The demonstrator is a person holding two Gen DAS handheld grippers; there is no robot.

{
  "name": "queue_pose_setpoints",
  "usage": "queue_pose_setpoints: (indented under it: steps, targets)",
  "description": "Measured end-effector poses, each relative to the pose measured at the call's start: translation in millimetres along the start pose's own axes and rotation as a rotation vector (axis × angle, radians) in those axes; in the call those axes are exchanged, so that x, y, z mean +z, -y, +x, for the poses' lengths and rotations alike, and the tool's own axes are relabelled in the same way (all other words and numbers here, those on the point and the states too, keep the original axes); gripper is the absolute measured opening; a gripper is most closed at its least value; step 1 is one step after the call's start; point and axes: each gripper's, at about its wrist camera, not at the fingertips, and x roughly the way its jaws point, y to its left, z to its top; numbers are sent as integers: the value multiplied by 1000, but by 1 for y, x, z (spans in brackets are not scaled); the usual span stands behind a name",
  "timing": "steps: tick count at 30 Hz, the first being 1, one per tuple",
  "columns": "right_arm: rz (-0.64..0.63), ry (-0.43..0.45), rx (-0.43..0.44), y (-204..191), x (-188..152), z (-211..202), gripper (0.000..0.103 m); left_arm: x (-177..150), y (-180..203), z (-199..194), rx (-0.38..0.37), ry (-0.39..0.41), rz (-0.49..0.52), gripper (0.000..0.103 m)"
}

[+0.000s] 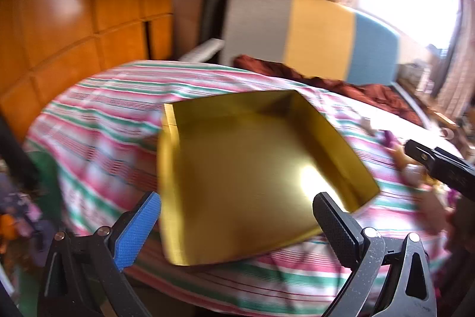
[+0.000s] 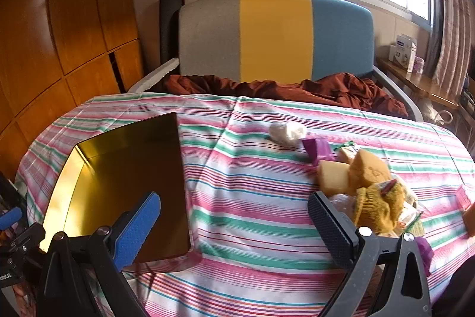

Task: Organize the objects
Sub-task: 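Move both grippers from the gold tray toward the pile of items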

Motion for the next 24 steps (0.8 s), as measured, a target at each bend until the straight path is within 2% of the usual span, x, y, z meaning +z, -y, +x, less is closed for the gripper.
queue_pose_setpoints:
  steps: [2, 8, 13, 17, 22, 24]
  targets:
    - [50, -3, -18, 25, 1, -2, 102, 0, 8, 2, -39, -14, 19, 103]
    - [219, 19, -152, 118, 5, -18, 102, 0, 39, 11, -125, -44, 122, 103]
    - [396, 27, -223, 184, 4, -28, 102, 7, 57, 15, -228, -72, 131, 103]
    - [502, 64, -232, 216, -9, -32, 102, 16, 85, 20, -315, -87, 172, 103]
    - [708, 129, -138, 249, -28, -36, 102, 29, 137, 34, -432, -133, 223, 103]
    - [752, 151, -144, 256, -32, -40, 102, 31, 161, 40, -462, -148, 263, 103]
